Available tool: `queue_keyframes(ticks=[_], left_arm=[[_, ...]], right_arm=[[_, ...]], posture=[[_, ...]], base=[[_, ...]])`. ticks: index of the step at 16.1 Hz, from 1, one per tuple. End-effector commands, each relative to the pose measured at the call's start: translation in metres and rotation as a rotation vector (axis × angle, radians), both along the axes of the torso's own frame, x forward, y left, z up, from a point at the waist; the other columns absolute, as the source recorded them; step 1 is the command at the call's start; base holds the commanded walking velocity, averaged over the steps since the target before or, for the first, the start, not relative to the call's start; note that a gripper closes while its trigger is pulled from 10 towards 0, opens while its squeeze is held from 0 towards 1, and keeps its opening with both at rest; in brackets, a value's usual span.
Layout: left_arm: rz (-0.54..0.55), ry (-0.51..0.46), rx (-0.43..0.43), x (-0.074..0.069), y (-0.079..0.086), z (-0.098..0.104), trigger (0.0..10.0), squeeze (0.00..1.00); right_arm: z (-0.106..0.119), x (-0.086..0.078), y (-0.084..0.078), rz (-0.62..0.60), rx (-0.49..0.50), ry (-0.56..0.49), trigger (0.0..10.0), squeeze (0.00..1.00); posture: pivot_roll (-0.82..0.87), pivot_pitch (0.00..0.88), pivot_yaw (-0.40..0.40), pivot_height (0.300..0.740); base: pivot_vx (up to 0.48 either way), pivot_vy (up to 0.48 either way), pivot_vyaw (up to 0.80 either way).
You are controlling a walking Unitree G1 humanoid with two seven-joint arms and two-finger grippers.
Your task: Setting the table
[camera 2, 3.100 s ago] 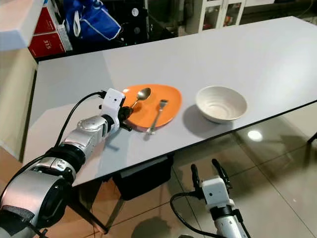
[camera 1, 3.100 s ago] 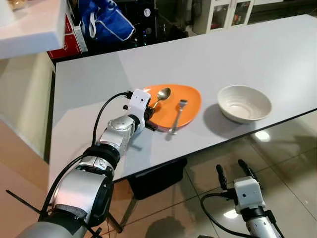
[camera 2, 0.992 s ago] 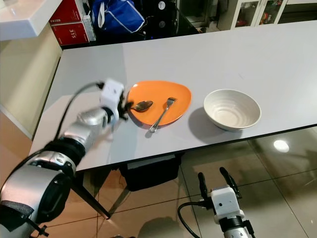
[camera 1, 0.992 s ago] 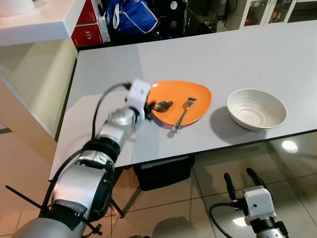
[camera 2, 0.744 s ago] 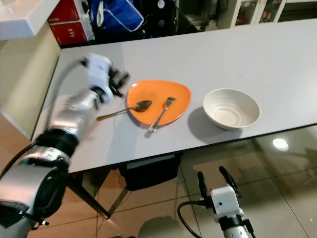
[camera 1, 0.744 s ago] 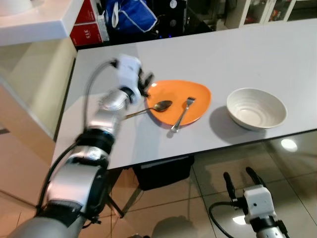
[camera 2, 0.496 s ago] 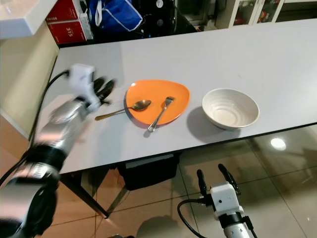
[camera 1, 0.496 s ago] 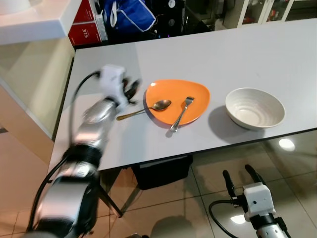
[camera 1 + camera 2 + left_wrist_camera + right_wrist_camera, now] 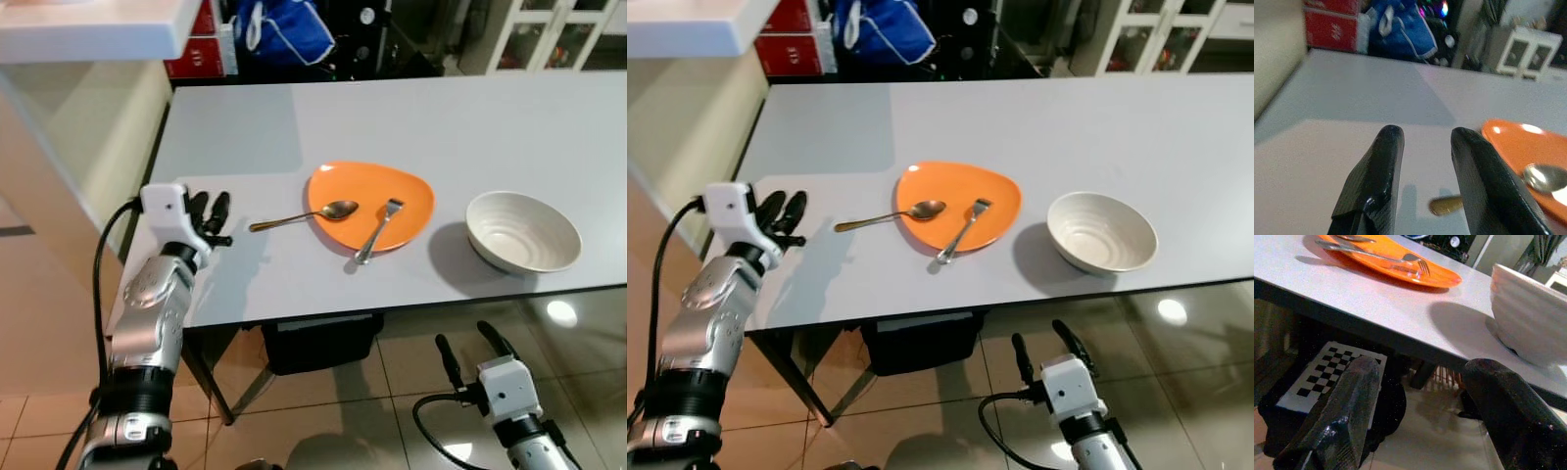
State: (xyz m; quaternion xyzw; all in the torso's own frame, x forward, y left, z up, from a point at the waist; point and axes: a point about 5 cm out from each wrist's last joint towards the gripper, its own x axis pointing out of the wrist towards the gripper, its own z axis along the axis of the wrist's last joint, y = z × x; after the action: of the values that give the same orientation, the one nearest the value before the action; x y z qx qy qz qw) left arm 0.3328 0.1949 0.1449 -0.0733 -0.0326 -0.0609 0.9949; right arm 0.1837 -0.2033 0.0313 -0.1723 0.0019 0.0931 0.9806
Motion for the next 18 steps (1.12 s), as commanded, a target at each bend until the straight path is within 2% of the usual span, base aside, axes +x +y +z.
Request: queue_keyframes(ticks=[1, 3, 6, 7, 9, 11, 13, 14, 16, 17, 18], left_arm=[[0.025, -0.036, -0.012, -0.006, -0.003, 0.007, 10.0, 0.00], [0.028, -0.022, 0.014, -0.018, -0.014, 0.003, 10.0, 0.00], [0.035, 0.011, 0.079, -0.014, -0.013, 0.001, 10.0, 0.00], [-0.019, 0.059, 0.140, -0.009, -0.011, 0.000, 10.0, 0.00], [-0.054, 0.103, 0.171, -0.005, -0.007, -0.003, 10.0, 0.00], [-0.043, 0.118, 0.163, -0.004, 0.002, -0.006, 10.0, 0.00], [0.002, 0.113, 0.083, -0.012, 0.008, -0.013, 10.0, 0.00], [0.077, 0.120, 0.009, -0.026, 0.007, -0.029, 10.0, 0.00], [0.093, 0.125, -0.002, -0.030, 0.006, -0.033, 10.0, 0.00], [0.165, 0.152, -0.026, -0.039, 0.001, -0.044, 10.0, 0.00], [0.212, 0.165, -0.041, -0.043, 0.001, -0.048, 10.0, 0.00]], right_arm=[[-0.001, 0.000, -0.001, 0.023, 0.001, 0.008, 10.0, 0.00], [-0.002, 0.003, 0.000, 0.054, 0.001, 0.003, 10.0, 0.00], [-0.002, 0.004, 0.001, 0.060, 0.003, -0.002, 10.0, 0.00], [-0.002, 0.004, 0.002, 0.057, 0.007, -0.003, 10.0, 0.00], [-0.001, 0.004, 0.004, 0.052, 0.011, -0.009, 10.0, 0.00], [-0.001, 0.004, 0.006, 0.041, 0.019, -0.022, 10.0, 0.00], [-0.002, 0.003, 0.005, 0.016, 0.028, -0.024, 10.0, 0.00], [-0.002, 0.002, 0.004, 0.001, 0.033, -0.023, 10.0, 0.00], [-0.002, 0.002, 0.004, -0.001, 0.034, -0.023, 10.0, 0.00], [-0.002, 0.005, 0.003, 0.018, 0.038, -0.015, 10.0, 0.00], [-0.001, 0.008, 0.002, 0.045, 0.035, -0.012, 10.0, 0.00]], posture=[[0.02, 0.001, 0.005, 0.740], [0.04, 0.000, -0.007, 0.740], [0.03, 0.000, -0.003, 0.740], [0.03, 0.003, 0.007, 0.740], [0.01, 0.009, 0.034, 0.740], [-0.01, 0.011, 0.049, 0.740], [-0.01, 0.013, 0.052, 0.740], [0.00, 0.019, 0.042, 0.740], [0.00, 0.019, 0.042, 0.740], [0.05, 0.020, -0.005, 0.740], [0.07, 0.023, -0.016, 0.740]], base=[[0.000, 0.000, 0.00], [0.000, 0.000, 0.00], [0.000, 0.000, 0.00], [0.000, 0.000, 0.00], [0.000, 0.000, 0.00], [0.000, 0.000, 0.00], [0.000, 0.000, 0.00], [0.000, 0.000, 0.00], [0.000, 0.000, 0.00], [0.000, 0.000, 0.00], [0.000, 0.000, 0.00]])
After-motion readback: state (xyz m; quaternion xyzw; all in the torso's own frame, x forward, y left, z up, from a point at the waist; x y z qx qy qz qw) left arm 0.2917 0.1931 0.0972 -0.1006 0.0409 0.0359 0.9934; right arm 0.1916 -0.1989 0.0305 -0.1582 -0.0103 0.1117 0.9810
